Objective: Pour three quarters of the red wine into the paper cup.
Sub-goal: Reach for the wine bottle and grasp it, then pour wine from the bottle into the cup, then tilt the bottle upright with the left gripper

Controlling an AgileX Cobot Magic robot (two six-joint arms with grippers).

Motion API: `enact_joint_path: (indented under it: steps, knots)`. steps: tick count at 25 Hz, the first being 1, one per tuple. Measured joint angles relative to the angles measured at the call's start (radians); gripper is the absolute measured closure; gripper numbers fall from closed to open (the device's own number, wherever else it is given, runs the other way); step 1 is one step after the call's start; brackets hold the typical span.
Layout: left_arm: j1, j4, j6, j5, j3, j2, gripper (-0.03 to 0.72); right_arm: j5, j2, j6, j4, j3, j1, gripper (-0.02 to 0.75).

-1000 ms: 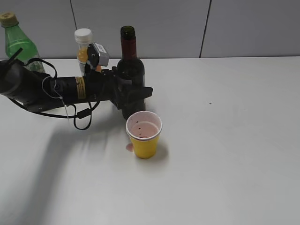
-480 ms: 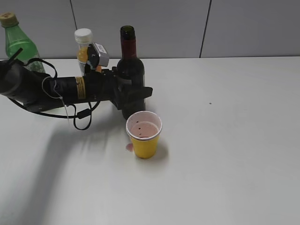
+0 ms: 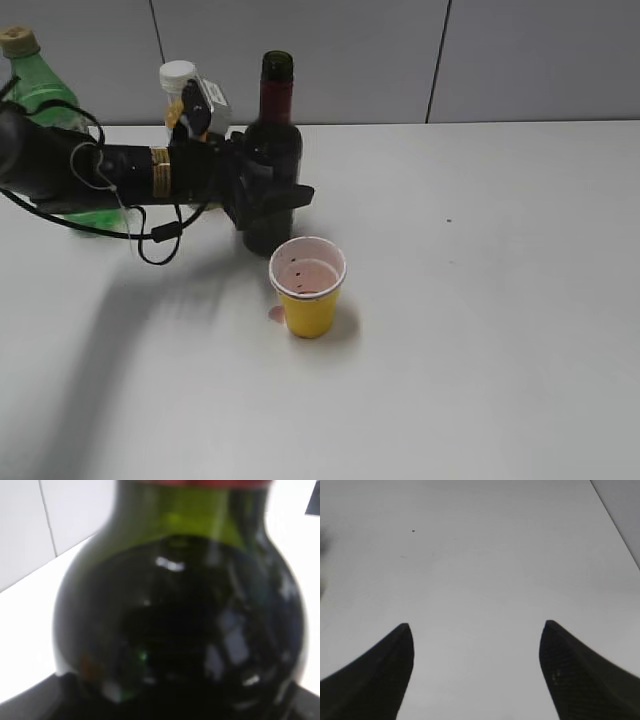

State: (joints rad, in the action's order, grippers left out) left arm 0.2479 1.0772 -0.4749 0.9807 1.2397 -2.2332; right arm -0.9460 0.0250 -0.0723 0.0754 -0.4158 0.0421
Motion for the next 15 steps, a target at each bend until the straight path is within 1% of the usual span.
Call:
enact_joint_path:
  steps: [3,5,8,10,15]
  knots:
    - [-0.015,0.07,0.0,-0.07,-0.004,0.066,0.141,0.0,0.0,0.0,0.0,0.0,0.0,0.146]
    - [-0.022,0.093,0.0,-0.106,-0.019,0.11,0.141,0.0,0.0,0.0,0.0,0.0,0.0,0.146]
    - [-0.024,0.109,0.025,-0.138,-0.052,0.17,0.141,0.0,0.0,0.0,0.0,0.0,0.0,0.146]
    - [-0.024,0.113,0.071,-0.159,-0.08,0.207,0.141,0.0,0.0,0.0,0.0,0.0,0.0,0.146]
    - [-0.024,0.125,0.141,-0.266,-0.14,0.283,0.141,0.0,0.0,0.0,0.0,0.0,0.0,0.146]
